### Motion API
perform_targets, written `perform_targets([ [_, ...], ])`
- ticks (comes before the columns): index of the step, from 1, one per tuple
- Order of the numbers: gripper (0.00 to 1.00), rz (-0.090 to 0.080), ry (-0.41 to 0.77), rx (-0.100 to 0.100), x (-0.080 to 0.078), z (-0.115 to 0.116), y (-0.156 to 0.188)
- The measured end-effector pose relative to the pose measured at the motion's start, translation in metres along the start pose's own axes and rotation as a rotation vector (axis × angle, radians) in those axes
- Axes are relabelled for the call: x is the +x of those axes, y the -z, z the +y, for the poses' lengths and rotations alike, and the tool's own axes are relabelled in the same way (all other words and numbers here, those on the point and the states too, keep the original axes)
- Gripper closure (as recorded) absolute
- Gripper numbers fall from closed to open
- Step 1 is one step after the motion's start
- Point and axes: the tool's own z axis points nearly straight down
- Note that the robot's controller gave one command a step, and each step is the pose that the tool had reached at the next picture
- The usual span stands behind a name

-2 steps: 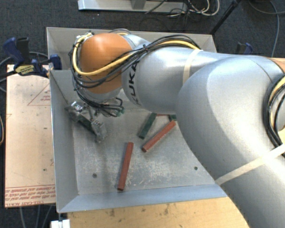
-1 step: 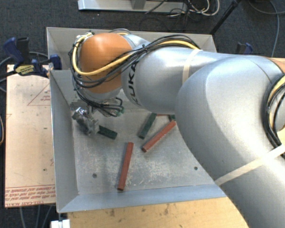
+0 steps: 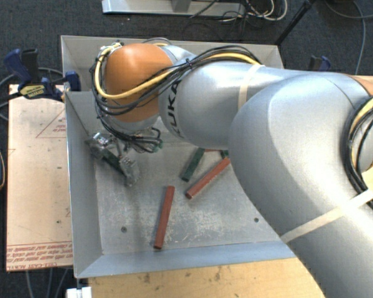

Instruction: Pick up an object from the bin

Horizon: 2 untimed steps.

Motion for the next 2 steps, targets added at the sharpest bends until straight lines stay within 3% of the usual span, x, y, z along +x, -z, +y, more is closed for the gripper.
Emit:
perform_targets([
  [1, 1.0, -0.001, 0.0, 0.0, -0.0003, 0.0, 0.0003],
  [2, 0.0, 0.001, 0.0, 0.0, 0.0004, -0.0003, -0.0005],
])
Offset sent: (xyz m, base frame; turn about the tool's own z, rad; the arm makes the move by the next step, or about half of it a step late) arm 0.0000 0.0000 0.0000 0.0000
